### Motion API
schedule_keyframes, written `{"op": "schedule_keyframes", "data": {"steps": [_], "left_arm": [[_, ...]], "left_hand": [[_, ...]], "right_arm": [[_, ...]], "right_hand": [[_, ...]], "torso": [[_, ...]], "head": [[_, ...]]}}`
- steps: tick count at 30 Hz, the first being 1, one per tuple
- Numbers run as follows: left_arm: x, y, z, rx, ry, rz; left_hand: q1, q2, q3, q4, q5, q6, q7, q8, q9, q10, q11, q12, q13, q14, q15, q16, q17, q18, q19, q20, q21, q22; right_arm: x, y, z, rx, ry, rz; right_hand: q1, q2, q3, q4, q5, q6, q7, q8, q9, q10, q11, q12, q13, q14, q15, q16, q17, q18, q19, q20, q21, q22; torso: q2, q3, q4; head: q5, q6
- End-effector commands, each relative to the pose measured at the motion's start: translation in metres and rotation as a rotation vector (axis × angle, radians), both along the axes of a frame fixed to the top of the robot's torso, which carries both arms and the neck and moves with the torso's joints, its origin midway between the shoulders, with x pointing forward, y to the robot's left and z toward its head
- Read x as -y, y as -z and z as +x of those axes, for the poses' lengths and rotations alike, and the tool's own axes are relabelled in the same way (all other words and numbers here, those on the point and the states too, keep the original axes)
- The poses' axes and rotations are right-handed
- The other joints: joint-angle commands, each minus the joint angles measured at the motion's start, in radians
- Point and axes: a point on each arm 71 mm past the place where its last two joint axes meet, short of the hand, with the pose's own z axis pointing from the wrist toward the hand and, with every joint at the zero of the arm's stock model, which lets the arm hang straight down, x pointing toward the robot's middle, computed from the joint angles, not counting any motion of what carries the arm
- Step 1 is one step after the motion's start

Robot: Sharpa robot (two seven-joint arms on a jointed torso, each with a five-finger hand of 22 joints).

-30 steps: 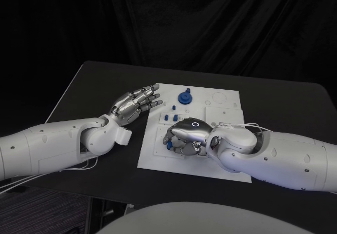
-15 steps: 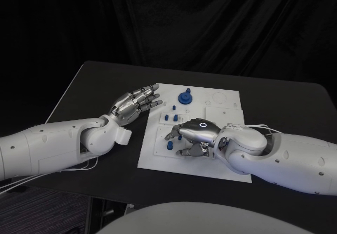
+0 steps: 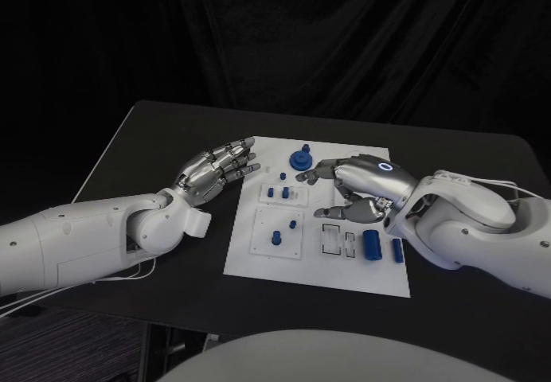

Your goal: Assemble the parts on the task board

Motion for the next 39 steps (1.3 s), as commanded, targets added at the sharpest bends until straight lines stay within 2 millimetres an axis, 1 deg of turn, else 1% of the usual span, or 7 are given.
{"op": "schedule_keyframes", "data": {"steps": [1,11,15,22,27,33,39], "left_arm": [[-0.001,-0.004,0.000,0.057,-0.029,-0.021],[-0.004,-0.009,-0.002,0.117,-0.058,-0.011],[-0.006,-0.012,-0.005,0.182,-0.066,0.024],[-0.012,-0.017,-0.008,0.264,-0.092,0.064],[-0.013,-0.019,-0.011,0.291,-0.089,0.072],[-0.012,-0.019,-0.011,0.290,-0.073,0.076],[-0.012,-0.018,-0.011,0.280,-0.058,0.075]], "left_hand": [[-0.010,-0.007,0.009,0.006,-0.006,-0.021,-0.010,-0.005,-0.004,-0.002,-0.006,0.000,0.000,-0.010,-0.005,-0.009,-0.002,-0.003,-0.015,-0.001,-0.007,-0.007],[-0.051,-0.034,-0.042,0.113,-0.024,-0.281,-0.189,-0.051,-0.032,-0.013,0.027,-0.010,-0.002,-0.030,-0.023,-0.020,-0.005,0.021,-0.039,-0.003,-0.020,-0.036],[-0.055,-0.033,-0.123,0.207,-0.069,-0.278,-0.191,-0.050,-0.032,-0.010,0.028,-0.010,-0.002,-0.047,-0.047,-0.041,-0.010,0.033,-0.056,-0.016,-0.029,-0.057],[-0.048,-0.004,-0.223,0.208,-0.125,-0.253,-0.193,-0.048,-0.030,-0.005,-0.014,-0.021,-0.004,-0.081,-0.164,-0.091,-0.024,0.039,-0.098,-0.126,-0.050,-0.111],[-0.043,0.005,-0.276,0.209,-0.167,-0.232,-0.202,-0.046,-0.028,-0.028,-0.070,-0.061,-0.009,-0.081,-0.171,-0.091,-0.024,0.041,-0.100,-0.130,-0.050,-0.115],[-0.029,0.018,-0.293,0.207,-0.160,-0.230,-0.187,-0.046,-0.028,-0.035,-0.053,-0.072,-0.010,-0.081,-0.150,-0.091,-0.024,0.045,-0.100,-0.106,-0.050,-0.115],[0.001,0.025,-0.297,0.203,-0.130,-0.214,-0.166,-0.044,-0.026,-0.031,-0.028,-0.067,-0.009,-0.081,-0.133,-0.091,-0.024,0.045,-0.098,-0.089,-0.048,-0.113]], "right_arm": [[0.014,-0.009,0.002,-0.055,0.073,0.109],[0.072,-0.001,0.011,-0.189,0.276,0.092],[0.091,0.009,0.011,-0.254,0.386,0.089],[0.111,0.026,0.006,-0.380,0.569,0.008],[0.122,0.038,0.000,-0.459,0.662,-0.048],[0.127,0.051,-0.009,-0.533,0.706,-0.116],[0.125,0.064,-0.018,-0.589,0.715,-0.189]], "right_hand": [[0.022,0.015,0.011,-0.005,0.035,0.069,0.018,0.024,0.011,0.032,-0.009,0.029,0.005,-0.002,-0.007,-0.004,-0.019,0.006,0.003,-0.005,-0.007,0.079],[0.028,0.041,0.050,0.005,0.095,0.150,0.034,0.061,0.011,0.195,-0.051,0.135,0.035,-0.032,-0.044,-0.052,-0.099,0.015,-0.020,-0.032,-0.065,0.064],[-0.005,0.045,0.062,0.044,0.133,0.215,0.022,0.088,0.020,0.254,-0.068,0.196,0.067,-0.011,-0.061,-0.057,-0.097,0.013,-0.006,-0.050,-0.068,0.060],[-0.128,0.028,0.022,0.123,0.143,0.264,-0.011,0.152,0.049,0.272,-0.107,0.431,0.233,0.028,-0.094,-0.077,-0.100,0.014,0.026,-0.085,-0.091,0.046],[-0.196,0.033,-0.021,0.142,0.132,0.271,-0.046,0.297,0.136,0.560,-0.137,0.774,0.806,0.108,-0.122,-0.038,0.009,-0.002,0.096,-0.112,-0.016,0.064],[-0.291,0.048,-0.065,0.173,0.124,0.263,-0.090,0.491,0.279,1.066,-0.182,0.896,1.430,0.250,-0.162,0.125,0.386,-0.056,0.216,-0.151,0.301,0.160],[-0.396,0.063,-0.095,0.176,0.090,0.249,-0.111,0.578,0.358,1.066,-0.201,0.896,1.430,0.263,-0.179,0.141,0.434,-0.068,0.237,-0.165,0.370,0.178]], "torso": [[0.001,-0.0007,-0.0013],[0.000,-0.0021,-0.0019],[0.000,-0.0033,-0.0006],[0.003,-0.0029,0.0033],[0.003,-0.0011,0.0002],[0.003,0.0016,0.0007],[0.003,0.0002,0.0032]], "head": [[-0.004,0.000],[-0.046,0.000],[-0.062,0.000],[-0.094,0.000],[-0.116,0.000],[-0.130,0.000],[-0.142,0.000]]}}
